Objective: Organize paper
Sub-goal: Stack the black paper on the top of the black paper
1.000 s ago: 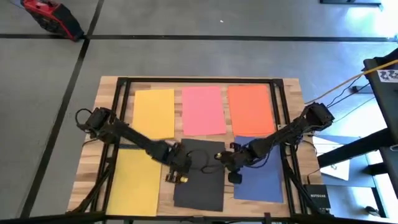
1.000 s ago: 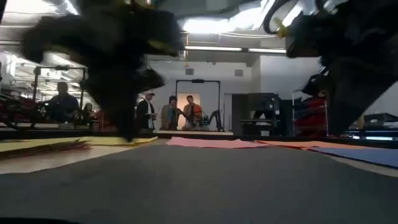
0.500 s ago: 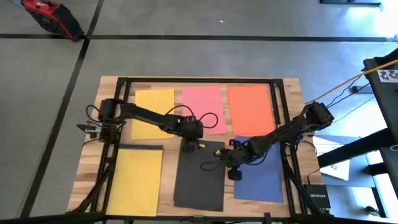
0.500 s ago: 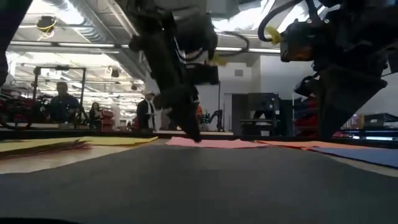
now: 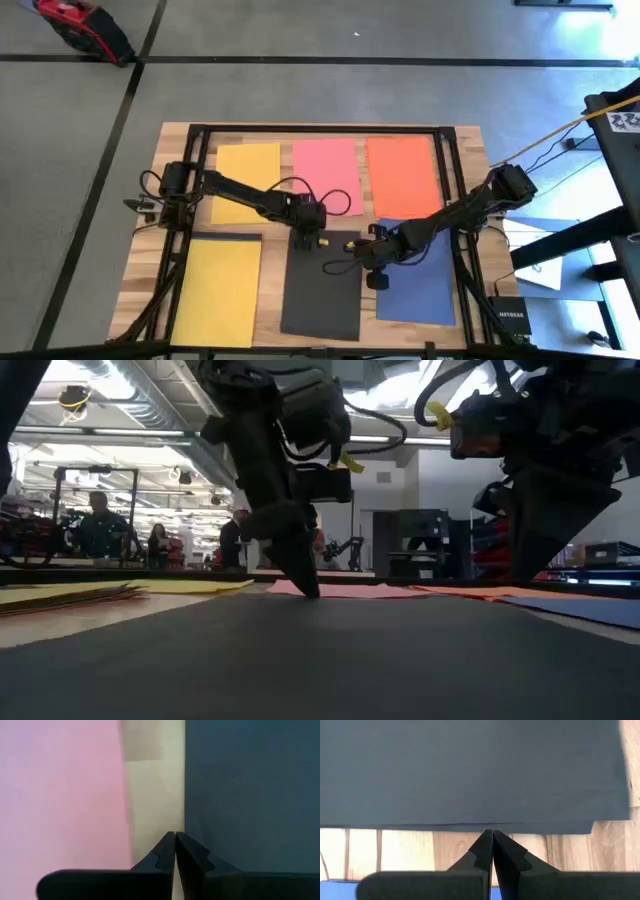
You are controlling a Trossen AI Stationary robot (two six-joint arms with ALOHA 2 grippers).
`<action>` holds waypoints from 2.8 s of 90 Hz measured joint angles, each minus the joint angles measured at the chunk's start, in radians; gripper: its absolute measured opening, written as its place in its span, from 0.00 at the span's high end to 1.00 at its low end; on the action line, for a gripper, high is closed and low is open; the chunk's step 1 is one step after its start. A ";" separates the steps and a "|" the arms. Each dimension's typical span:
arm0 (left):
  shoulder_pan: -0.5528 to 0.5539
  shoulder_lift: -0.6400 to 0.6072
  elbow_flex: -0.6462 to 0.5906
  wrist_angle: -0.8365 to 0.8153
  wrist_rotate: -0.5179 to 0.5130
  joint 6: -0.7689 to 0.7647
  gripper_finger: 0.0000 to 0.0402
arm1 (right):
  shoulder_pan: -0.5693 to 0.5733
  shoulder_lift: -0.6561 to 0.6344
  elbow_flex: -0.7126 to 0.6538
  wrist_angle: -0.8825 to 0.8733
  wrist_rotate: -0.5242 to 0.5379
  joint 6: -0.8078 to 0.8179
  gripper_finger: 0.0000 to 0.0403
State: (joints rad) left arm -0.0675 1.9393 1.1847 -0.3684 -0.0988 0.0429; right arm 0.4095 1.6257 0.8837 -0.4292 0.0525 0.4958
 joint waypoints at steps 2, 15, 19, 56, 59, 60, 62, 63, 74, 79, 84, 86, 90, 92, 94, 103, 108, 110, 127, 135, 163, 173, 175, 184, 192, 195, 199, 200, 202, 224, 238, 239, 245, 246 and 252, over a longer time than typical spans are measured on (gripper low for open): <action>-0.005 0.000 0.000 -0.001 -0.002 -0.004 1.00 | 0.000 0.000 0.000 0.000 0.000 0.000 1.00; -0.030 0.000 0.000 0.002 -0.010 -0.015 1.00 | 0.001 0.000 0.000 0.000 0.000 0.000 1.00; -0.037 0.000 0.000 0.002 -0.008 -0.017 1.00 | 0.001 0.000 0.000 0.000 0.000 0.000 1.00; -0.026 0.000 0.000 0.049 -0.008 0.009 1.00 | -0.020 0.000 -0.025 -0.083 0.069 0.028 1.00; -0.023 0.000 0.000 0.058 -0.009 0.015 1.00 | -0.029 0.001 -0.035 -0.078 0.068 0.030 1.00; -0.023 0.000 0.000 0.061 -0.009 0.016 1.00 | -0.032 0.001 -0.039 -0.075 0.067 0.030 1.00; -0.021 0.000 0.000 0.065 -0.010 0.017 1.00 | -0.036 0.001 -0.044 -0.067 0.061 0.030 1.00; -0.021 0.000 0.000 0.067 -0.010 0.017 1.00 | -0.039 0.001 -0.048 -0.059 0.057 0.030 1.00; -0.015 0.000 0.000 0.073 -0.012 0.017 1.00 | -0.067 0.002 -0.071 0.010 0.028 0.014 1.00; -0.016 0.000 0.000 0.073 -0.012 0.016 1.00 | -0.080 0.002 -0.074 0.029 0.015 -0.003 1.00; -0.019 0.000 0.000 0.073 -0.012 0.015 1.00 | -0.092 0.002 -0.074 0.038 0.006 -0.009 1.00; -0.020 0.000 0.000 0.073 -0.012 0.015 1.00 | -0.097 0.002 -0.074 0.039 0.000 -0.009 1.00; -0.022 0.000 0.000 0.073 -0.013 0.012 1.00 | -0.106 0.008 -0.074 0.039 -0.007 -0.015 1.00; -0.024 0.000 0.000 0.072 -0.013 0.012 1.00 | -0.107 0.010 -0.074 0.039 -0.012 -0.019 1.00; -0.025 0.000 0.000 0.072 -0.013 0.012 1.00 | -0.111 0.012 -0.074 0.038 -0.016 -0.023 1.00; -0.026 0.000 0.000 0.073 -0.013 0.009 1.00 | -0.112 0.028 -0.074 0.051 -0.028 -0.032 1.00; -0.026 0.000 0.000 0.072 -0.013 0.001 1.00 | -0.116 0.038 -0.073 0.054 -0.036 -0.034 1.00; -0.026 0.000 0.000 0.072 -0.013 -0.001 1.00 | -0.116 0.043 -0.073 0.058 -0.044 -0.033 1.00; -0.025 0.000 0.000 0.074 -0.004 -0.001 1.00 | -0.124 0.046 -0.073 0.078 -0.041 -0.055 1.00; -0.026 0.000 0.000 0.075 -0.002 -0.006 1.00 | -0.138 0.046 -0.074 0.080 -0.047 -0.056 1.00; -0.026 0.000 0.000 0.137 0.002 0.006 1.00 | -0.156 0.048 -0.074 0.092 -0.042 -0.083 1.00; -0.010 0.004 0.001 0.202 0.003 0.023 1.00 | -0.156 0.048 -0.074 0.093 -0.036 -0.083 1.00; -0.005 0.005 0.001 0.213 0.003 0.022 1.00 | -0.156 0.048 -0.074 0.093 -0.036 -0.083 1.00; 0.014 0.023 0.001 0.251 0.029 -0.007 1.00 | -0.156 0.048 -0.074 0.094 -0.036 -0.083 1.00; 0.018 0.042 0.001 0.274 0.047 -0.028 1.00 | -0.156 0.048 -0.074 0.094 -0.034 -0.084 1.00; 0.017 0.046 0.001 0.287 0.047 -0.032 1.00 | -0.156 0.048 -0.074 0.094 -0.032 -0.084 1.00; 0.015 0.060 0.001 0.296 0.047 -0.036 1.00 | -0.156 0.048 -0.074 0.094 -0.028 -0.086 1.00; 0.015 0.063 0.001 0.302 0.047 -0.037 1.00 | -0.156 0.048 -0.074 0.094 -0.027 -0.086 1.00; 0.014 0.068 0.001 0.318 0.047 -0.041 1.00 | -0.156 0.048 -0.074 0.094 -0.027 -0.086 1.00; -0.006 0.111 0.002 0.422 0.047 -0.083 1.00 | -0.156 0.048 -0.074 0.096 -0.019 -0.086 1.00; -0.021 0.114 0.001 0.429 0.044 -0.097 1.00 | -0.157 0.048 -0.075 0.102 -0.018 -0.086 1.00; -0.022 0.114 0.001 0.431 0.044 -0.097 1.00 | -0.157 0.048 -0.075 0.103 -0.018 -0.086 1.00; -0.026 0.114 0.001 0.443 0.046 -0.097 1.00 | -0.157 0.049 -0.076 0.109 -0.015 -0.087 1.00; -0.026 0.114 0.001 0.444 0.046 -0.097 1.00 | -0.157 0.049 -0.076 0.109 -0.015 -0.086 1.00; -0.031 0.114 0.001 0.451 0.046 -0.099 1.00 | -0.157 0.049 -0.076 0.111 -0.014 -0.086 1.00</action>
State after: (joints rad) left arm -0.0982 2.0537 1.1854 0.0827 -0.0525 -0.0563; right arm 0.2527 1.6745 0.8082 -0.3178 0.0382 0.4095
